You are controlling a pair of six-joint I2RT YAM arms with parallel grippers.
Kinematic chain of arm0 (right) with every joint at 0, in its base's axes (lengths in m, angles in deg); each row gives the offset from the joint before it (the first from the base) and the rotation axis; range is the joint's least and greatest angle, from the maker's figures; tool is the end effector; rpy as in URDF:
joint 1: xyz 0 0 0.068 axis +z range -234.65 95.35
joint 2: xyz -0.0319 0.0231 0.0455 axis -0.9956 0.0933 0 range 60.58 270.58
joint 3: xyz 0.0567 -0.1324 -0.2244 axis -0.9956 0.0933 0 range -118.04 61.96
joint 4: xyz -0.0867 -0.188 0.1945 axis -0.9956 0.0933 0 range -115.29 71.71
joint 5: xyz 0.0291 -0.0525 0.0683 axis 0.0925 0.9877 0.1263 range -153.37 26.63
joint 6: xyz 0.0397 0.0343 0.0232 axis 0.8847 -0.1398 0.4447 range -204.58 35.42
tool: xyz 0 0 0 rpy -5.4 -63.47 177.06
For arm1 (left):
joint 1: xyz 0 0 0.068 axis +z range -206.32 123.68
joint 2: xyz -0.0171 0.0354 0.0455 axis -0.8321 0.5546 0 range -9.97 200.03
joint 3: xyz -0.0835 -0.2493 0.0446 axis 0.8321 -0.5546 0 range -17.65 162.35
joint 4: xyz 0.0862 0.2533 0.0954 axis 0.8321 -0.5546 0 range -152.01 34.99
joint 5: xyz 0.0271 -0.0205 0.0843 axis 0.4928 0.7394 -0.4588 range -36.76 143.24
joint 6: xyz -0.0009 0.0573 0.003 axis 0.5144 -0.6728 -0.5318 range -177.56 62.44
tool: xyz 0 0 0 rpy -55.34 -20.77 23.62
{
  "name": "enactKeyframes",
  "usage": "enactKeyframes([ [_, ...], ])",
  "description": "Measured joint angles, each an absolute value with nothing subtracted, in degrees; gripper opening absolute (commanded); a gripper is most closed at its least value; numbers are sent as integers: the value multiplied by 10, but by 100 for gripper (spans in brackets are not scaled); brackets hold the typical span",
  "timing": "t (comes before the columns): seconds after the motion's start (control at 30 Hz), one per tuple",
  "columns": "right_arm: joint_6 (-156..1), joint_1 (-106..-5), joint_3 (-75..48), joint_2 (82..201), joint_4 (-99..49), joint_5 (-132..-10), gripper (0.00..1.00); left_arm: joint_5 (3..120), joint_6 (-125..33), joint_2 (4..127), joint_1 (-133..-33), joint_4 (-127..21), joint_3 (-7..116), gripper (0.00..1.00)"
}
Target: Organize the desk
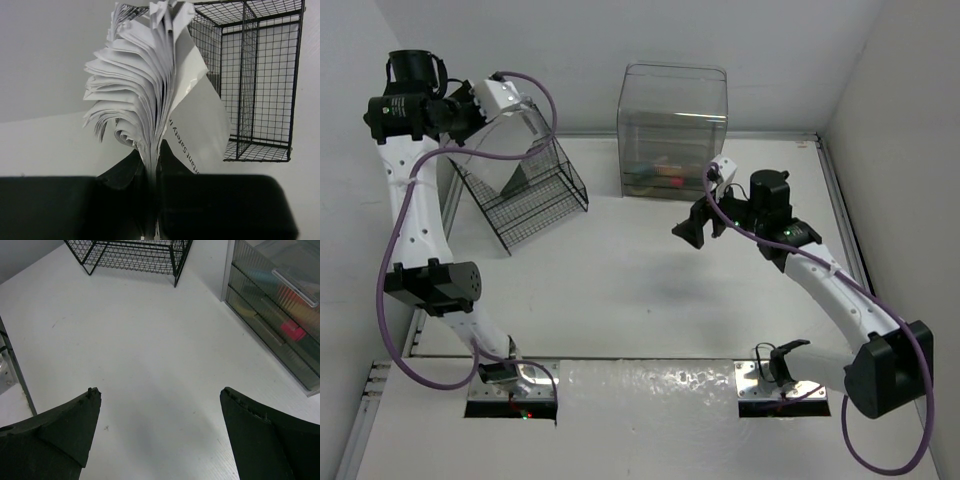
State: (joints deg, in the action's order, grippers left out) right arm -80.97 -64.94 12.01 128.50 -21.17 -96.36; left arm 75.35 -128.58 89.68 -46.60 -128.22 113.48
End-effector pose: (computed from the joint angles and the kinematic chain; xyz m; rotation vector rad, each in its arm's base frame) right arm 0.2728 0.1213 0.2857 -0.6554 1.8695 0.8279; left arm 0.3421 0.0430 0.4848 1.3141 1.8318 0.3176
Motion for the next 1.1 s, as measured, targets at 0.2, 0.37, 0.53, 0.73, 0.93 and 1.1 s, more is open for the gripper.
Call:
enactKeyframes([
  [0.2,-809,-649,120,1291,-212,-965,99,790,-1342,898,-463,-1282,1112,0],
  [0.37,-809,-649,120,1292,-212,-967,99,813,-1374,906,-463,-1282,1103,0],
  [0.53,-809,-649,120,1301,-212,-969,99,818,-1397,909,-463,-1282,1101,0],
  [0.73,-807,-649,121,1312,-214,-970,99,814,-1418,952,-465,-1288,1102,0],
  [0.93,-800,-649,122,1321,-217,-971,99,804,-1432,995,-465,-1301,1089,0],
  [1.1,-792,-649,123,1333,-223,-972,99,805,-1434,1007,-469,-1303,1092,0],
])
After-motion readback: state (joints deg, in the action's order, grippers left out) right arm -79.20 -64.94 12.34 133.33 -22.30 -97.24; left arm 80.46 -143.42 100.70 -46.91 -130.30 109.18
